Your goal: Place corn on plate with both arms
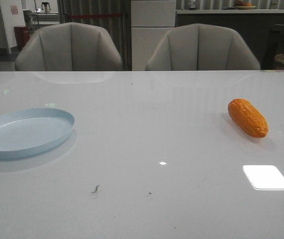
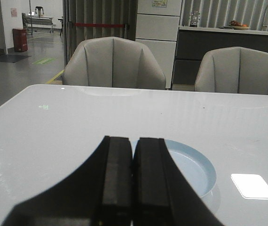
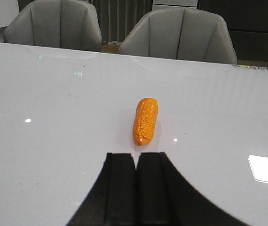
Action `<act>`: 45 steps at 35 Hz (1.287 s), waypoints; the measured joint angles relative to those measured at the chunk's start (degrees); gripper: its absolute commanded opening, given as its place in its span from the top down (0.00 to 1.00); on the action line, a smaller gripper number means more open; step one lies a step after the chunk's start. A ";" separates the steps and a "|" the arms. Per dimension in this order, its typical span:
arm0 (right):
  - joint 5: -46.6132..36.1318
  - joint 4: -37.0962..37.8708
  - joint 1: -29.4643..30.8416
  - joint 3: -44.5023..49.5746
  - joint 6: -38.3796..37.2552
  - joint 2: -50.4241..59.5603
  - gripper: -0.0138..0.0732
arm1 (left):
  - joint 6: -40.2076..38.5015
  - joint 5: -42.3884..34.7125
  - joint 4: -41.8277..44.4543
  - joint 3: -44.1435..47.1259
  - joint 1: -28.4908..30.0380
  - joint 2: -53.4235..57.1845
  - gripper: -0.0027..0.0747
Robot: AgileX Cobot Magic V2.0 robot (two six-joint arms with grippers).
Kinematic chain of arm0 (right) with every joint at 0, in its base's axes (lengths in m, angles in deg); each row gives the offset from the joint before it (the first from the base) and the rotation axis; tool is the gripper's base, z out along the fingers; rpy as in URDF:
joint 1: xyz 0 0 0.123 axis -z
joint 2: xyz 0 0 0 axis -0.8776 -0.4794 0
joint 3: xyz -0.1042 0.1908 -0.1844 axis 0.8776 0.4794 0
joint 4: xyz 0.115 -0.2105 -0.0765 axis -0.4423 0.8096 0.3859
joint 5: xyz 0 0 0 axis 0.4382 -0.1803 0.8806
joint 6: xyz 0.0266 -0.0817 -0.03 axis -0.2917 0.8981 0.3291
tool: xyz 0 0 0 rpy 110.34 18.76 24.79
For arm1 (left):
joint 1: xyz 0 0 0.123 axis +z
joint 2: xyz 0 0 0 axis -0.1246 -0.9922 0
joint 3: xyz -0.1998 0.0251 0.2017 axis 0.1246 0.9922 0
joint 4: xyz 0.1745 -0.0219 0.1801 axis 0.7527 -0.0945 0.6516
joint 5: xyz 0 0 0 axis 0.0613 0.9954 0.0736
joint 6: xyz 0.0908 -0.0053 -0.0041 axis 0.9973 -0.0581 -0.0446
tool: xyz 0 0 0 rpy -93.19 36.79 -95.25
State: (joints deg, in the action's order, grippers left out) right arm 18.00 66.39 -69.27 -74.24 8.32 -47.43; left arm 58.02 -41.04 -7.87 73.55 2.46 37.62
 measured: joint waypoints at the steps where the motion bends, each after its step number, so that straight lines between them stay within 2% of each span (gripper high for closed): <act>1: 0.00 0.00 0.00 0.00 0.00 0.00 0.78 | 0.00 0.00 0.00 0.00 0.00 0.00 0.84; 45: -0.67 0.00 0.11 0.00 0.00 0.00 0.78 | 0.00 -0.13 0.00 0.00 0.00 0.00 0.84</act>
State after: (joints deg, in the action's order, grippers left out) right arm 17.34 66.39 -69.16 -74.24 8.32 -47.43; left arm 58.02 -41.17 -7.87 73.55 2.46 37.62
